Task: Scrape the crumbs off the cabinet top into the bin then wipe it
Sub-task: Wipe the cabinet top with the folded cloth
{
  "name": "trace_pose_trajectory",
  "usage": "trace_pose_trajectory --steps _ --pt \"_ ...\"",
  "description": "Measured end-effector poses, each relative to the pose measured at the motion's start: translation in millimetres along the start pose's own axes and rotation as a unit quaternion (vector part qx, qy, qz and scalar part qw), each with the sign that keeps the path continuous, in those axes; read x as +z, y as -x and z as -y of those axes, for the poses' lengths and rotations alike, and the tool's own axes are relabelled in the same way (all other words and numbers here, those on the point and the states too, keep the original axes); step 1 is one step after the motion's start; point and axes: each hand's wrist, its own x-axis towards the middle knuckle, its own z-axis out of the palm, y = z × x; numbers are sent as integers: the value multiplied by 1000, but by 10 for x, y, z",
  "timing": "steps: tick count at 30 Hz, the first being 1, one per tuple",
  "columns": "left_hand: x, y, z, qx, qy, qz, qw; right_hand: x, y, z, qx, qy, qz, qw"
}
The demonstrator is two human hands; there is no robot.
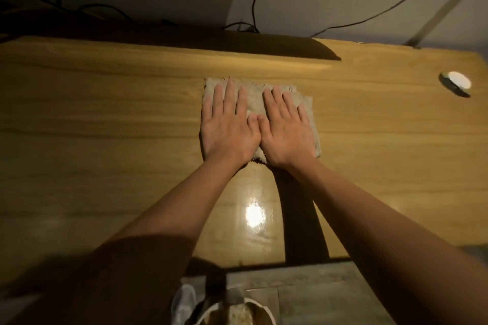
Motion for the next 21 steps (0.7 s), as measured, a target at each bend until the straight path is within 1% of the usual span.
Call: trace_pose_trajectory --steps 6,10,14,21 --pt "44 1106 -441 -2 11 11 1000 8 1200 -276 24 -17 4 1000" --pt "71 1603 -683 -15 8 20 1000 39 1731 -435 34 -28 -2 999" --pt "93 1631 -760 -37 17 21 999 40 1726 -494 33 -26 11 999" --pt "156 1421 -747 -45 11 9 999 51 1499 -540 19 -21 16 999"
